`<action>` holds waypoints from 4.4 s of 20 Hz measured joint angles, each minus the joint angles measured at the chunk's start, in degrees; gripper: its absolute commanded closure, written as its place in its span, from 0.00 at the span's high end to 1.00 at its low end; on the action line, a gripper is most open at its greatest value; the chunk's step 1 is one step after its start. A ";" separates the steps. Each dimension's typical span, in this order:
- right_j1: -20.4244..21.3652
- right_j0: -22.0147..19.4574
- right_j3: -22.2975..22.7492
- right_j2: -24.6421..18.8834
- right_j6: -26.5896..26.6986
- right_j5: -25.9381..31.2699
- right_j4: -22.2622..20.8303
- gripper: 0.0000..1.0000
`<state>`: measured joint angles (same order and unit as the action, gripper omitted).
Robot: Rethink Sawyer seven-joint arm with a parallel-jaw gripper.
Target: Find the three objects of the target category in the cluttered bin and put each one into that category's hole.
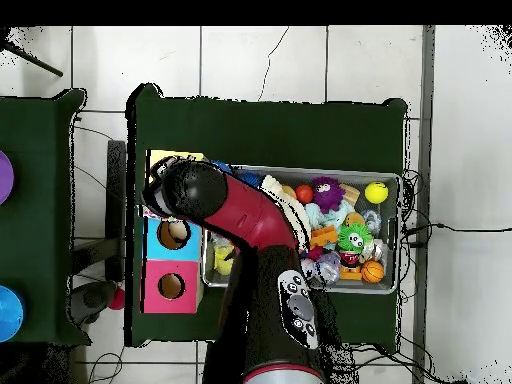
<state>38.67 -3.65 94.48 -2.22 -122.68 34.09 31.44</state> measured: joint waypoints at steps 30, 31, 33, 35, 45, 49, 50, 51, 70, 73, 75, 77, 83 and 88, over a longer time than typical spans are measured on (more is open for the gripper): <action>-0.59 -0.88 3.57 -2.13 0.00 -11.72 0.27 0.00; -0.63 -0.88 3.59 -2.15 0.00 -11.82 0.27 0.00; -0.71 -0.87 3.63 -2.21 0.00 -12.09 0.27 0.00; -0.75 -0.87 3.68 -2.36 0.00 -12.56 0.27 0.00; -0.78 -0.87 3.74 -2.97 0.00 -14.39 0.27 0.00; -0.78 -0.87 3.74 -3.07 0.00 -14.98 0.27 0.00; -0.78 -0.86 3.75 -3.07 0.00 -15.04 0.27 0.00; -0.81 -0.84 3.73 -3.05 0.00 -15.05 0.28 0.00; -4.74 5.20 2.09 2.17 0.00 -15.06 -4.90 0.00; -4.85 5.68 1.75 2.73 0.00 -15.06 -5.31 0.00; -4.89 5.81 1.66 2.86 0.00 -15.05 -5.35 0.00; -4.92 5.82 1.62 2.89 0.00 -15.05 -5.35 0.00; -4.97 5.83 1.52 2.93 0.00 -15.05 -5.45 0.00; -5.38 5.93 0.91 3.03 0.00 -15.27 -6.40 0.00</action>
<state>33.29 2.27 95.39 0.81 -122.68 18.82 25.04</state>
